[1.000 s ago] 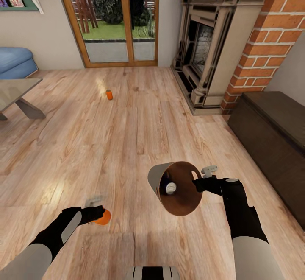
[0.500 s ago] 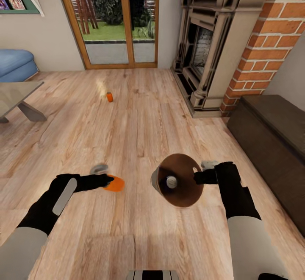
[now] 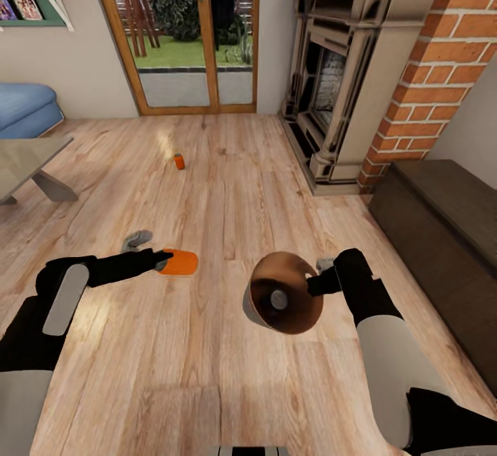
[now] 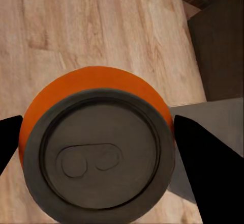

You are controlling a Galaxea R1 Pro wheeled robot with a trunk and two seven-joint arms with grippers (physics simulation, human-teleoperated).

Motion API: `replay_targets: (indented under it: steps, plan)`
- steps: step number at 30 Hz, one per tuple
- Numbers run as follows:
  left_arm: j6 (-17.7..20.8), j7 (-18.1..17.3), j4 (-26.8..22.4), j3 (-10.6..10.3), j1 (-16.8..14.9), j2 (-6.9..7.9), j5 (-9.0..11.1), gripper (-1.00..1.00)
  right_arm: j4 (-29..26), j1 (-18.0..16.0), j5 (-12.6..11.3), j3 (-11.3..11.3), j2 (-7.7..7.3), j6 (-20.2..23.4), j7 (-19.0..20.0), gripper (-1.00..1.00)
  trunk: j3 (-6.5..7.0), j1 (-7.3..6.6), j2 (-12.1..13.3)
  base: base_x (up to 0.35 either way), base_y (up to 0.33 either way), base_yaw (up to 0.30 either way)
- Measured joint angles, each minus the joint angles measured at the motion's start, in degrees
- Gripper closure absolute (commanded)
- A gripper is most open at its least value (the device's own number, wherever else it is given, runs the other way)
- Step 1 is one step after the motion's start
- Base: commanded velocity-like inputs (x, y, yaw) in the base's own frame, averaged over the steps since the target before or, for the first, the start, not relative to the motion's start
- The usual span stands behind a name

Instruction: Put the three can of soda from the living room inside the tash can in the kitchen.

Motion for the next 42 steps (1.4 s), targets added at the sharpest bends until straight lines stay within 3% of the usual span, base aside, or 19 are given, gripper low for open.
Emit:
replay_targets:
  steps: [1, 3, 5, 6, 7, 8, 9, 10, 14, 19, 26, 29, 34, 37, 40, 42]
  plan:
    - [0.00, 0.00, -0.26, -0.07, -0.02, 0.04, 0.78, 1.00, 0.46, -0.12, 0.03, 0.00, 0.01, -0.03, -0.03, 1.00, 0.18, -0.22, 0.40, 0.000, 0.000, 0.000]
    - [0.00, -0.07, -0.91, -0.93, -0.38, 0.13, 5.34, 1.00, 2.34, -0.35, 0.85, 0.06, 0.03, -0.19, -0.11, 1.00, 0.53, -0.66, 1.20, 0.000, 0.000, 0.000]
    - [0.00, -0.06, -1.05, -2.34, -0.71, 0.14, 6.88, 1.00, 3.24, -0.43, 1.12, 0.07, 0.03, -0.36, -0.20, 1.00, 0.90, -1.10, 2.01, 0.000, 0.000, 0.000]
    - [0.00, -0.13, -1.15, -4.31, -1.31, 0.12, 9.12, 1.00, 4.05, -0.49, 0.98, 0.10, 0.07, -0.24, -0.17, 1.00, 1.07, -1.31, 2.41, 0.000, 0.000, 0.000]
    - [0.00, -0.07, -1.17, -5.47, -1.76, 0.12, 9.87, 1.00, 4.34, -0.52, 0.65, 0.09, 0.09, -0.19, -0.24, 1.00, 1.26, -1.54, 2.81, 0.000, 0.000, 0.000]
    - [0.00, -0.14, -1.24, -8.68, -3.26, 0.03, 13.52, 1.00, 4.96, -0.58, 0.58, 0.14, 0.15, -0.17, -0.27, 1.00, 1.44, -1.76, 3.21, 0.000, 0.000, 0.000]
    - [-0.01, -0.03, -1.22, -8.84, -3.35, 0.04, 12.96, 1.00, 4.99, -0.58, 0.54, 0.14, 0.15, -0.15, -0.32, 1.00, 1.61, -1.98, 3.61, 0.000, 0.000, 0.000]
    - [0.00, -0.04, -1.24, -10.78, -4.40, -0.10, 15.19, 1.00, 5.28, -0.63, 0.74, 0.15, 0.21, -0.29, -0.36, 1.00, 1.80, -2.20, 4.01, 0.000, 0.000, 0.000]
    - [0.00, 0.32, -1.08, -15.36, -7.11, -0.55, 18.83, 1.00, 7.09, -1.61, 0.87, 0.20, 0.39, -0.34, -0.90, 1.00, 2.52, -3.07, 5.62, 0.000, 0.000, 0.000]
    - [0.00, 0.42, -1.08, -17.08, -8.23, -1.30, 20.11, 1.00, 9.62, -3.22, 0.62, 0.20, 1.44, -0.29, -3.78, 1.00, 2.88, -3.52, 6.43, 0.000, 0.000, 0.000]
    - [-0.01, 1.02, -0.94, -19.10, -8.43, -1.56, 19.90, 1.00, 12.27, -4.85, 0.12, 0.20, 2.96, -0.12, -6.53, 1.00, 2.88, -3.52, 6.43, 0.000, 0.000, 0.000]
    - [0.00, 3.10, -0.65, -20.93, -8.44, -1.99, 19.76, 1.00, 12.48, -5.01, 0.65, 0.21, 3.48, -0.23, -7.49, 1.00, 2.88, -3.52, 6.43, 0.000, 0.000, 0.000]
    - [0.00, 10.97, 0.16, -24.41, -8.36, -4.82, 19.79, 1.00, 12.58, -5.58, 0.68, 0.25, 4.83, -0.27, -8.52, 1.00, 2.88, -3.52, 6.43, 0.000, 0.000, 0.000]
    - [0.00, 12.62, 0.54, -26.08, -8.33, -5.75, 19.53, 1.00, 12.61, -6.05, -0.49, 0.25, 4.95, -0.01, -9.58, 1.00, 2.88, -3.52, 6.43, 0.000, 0.000, 0.000]
    - [0.00, 14.33, 1.20, -28.41, -8.34, -6.18, 19.35, 1.00, 12.67, -6.43, 0.93, 0.30, 4.94, -0.32, -10.50, 1.00, 2.88, -3.52, 6.43, 0.000, 0.000, 0.000]
    - [0.00, 14.91, 2.11, -29.16, -8.36, -6.32, 19.35, 1.00, 12.69, -6.52, 0.50, 0.30, 4.94, -0.23, -10.63, 1.00, 2.88, -3.52, 6.43, 0.000, 0.000, 0.000]
